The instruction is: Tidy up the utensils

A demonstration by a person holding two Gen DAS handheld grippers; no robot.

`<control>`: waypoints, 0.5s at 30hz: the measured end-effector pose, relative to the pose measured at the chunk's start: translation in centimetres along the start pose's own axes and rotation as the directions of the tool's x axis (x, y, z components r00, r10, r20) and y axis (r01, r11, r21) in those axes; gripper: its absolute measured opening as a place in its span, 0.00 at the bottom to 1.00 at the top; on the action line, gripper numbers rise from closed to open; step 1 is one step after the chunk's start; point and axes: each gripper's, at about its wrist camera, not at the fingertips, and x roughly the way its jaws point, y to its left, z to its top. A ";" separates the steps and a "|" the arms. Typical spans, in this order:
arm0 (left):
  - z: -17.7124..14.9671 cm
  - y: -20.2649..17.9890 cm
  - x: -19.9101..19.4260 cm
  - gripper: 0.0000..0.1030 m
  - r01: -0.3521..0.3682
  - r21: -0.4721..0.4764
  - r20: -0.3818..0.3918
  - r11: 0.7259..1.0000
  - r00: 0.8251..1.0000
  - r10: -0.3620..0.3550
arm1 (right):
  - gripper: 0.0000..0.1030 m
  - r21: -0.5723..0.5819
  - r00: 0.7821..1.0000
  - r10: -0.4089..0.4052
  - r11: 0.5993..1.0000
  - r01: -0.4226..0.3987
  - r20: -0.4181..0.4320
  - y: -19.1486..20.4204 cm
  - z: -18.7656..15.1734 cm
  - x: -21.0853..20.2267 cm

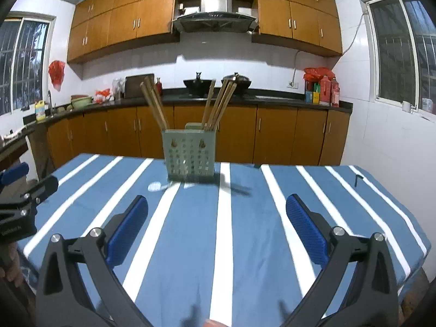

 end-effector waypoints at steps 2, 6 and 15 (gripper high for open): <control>-0.6 0.0 -0.1 0.98 -0.001 -0.010 -0.018 1.000 1.000 0.001 | 0.96 0.003 1.000 0.004 1.000 -0.004 -0.017 0.2 -0.9 -0.2; -1.9 0.1 -0.5 0.98 -0.008 -0.027 -0.042 1.000 0.999 0.006 | 0.96 0.014 0.999 -0.004 1.000 0.004 -0.049 0.3 -2.3 -0.2; -2.8 0.1 -0.7 0.98 -0.004 -0.036 -0.066 0.999 0.998 0.002 | 0.96 0.047 0.997 -0.027 0.998 0.030 -0.066 -0.2 -3.3 -0.2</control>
